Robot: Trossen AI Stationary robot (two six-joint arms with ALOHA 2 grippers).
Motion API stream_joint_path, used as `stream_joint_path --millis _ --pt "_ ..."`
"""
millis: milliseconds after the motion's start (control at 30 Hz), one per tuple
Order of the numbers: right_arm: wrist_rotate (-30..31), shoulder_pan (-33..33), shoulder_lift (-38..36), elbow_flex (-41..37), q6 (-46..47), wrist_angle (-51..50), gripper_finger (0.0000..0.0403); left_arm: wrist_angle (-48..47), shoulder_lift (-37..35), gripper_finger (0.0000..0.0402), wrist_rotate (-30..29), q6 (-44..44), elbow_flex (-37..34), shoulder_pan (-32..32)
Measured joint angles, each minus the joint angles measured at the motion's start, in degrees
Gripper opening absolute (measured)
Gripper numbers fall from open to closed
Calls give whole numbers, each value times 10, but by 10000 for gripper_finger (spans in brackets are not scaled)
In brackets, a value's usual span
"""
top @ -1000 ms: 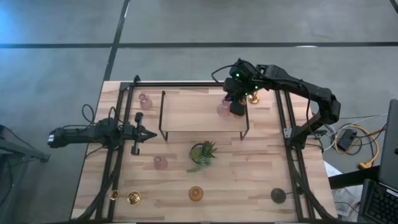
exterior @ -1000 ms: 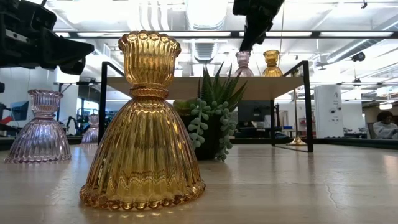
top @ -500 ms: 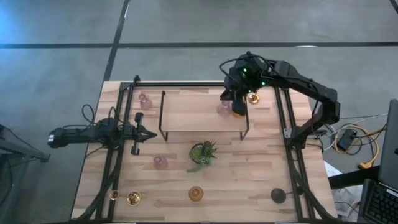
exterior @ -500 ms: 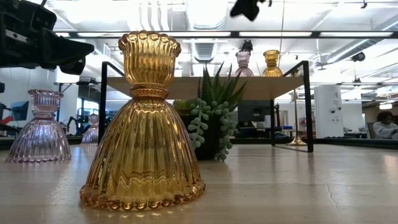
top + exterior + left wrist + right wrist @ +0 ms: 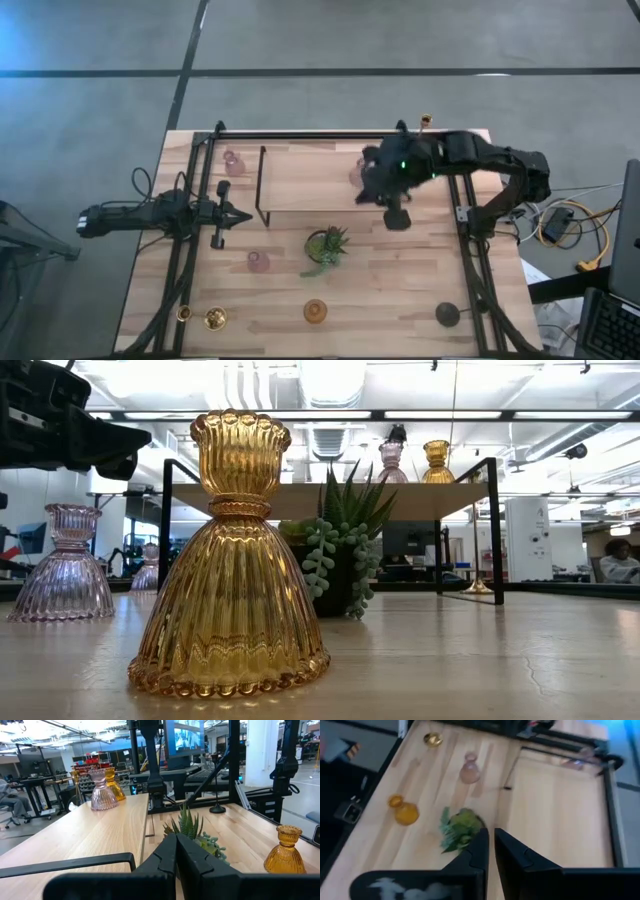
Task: Pick & Place candle stick holders
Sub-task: Put the yellow glass candle holder on the shelf
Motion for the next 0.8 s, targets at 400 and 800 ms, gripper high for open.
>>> stream_joint_path --millis 400,800 --pt "20 109 -1 -56 145 -13 8 0 0 12 0 0 0 0" --pt "121 175 -33 -145 255 -10 8 7 0 12 0 -8 0 0"
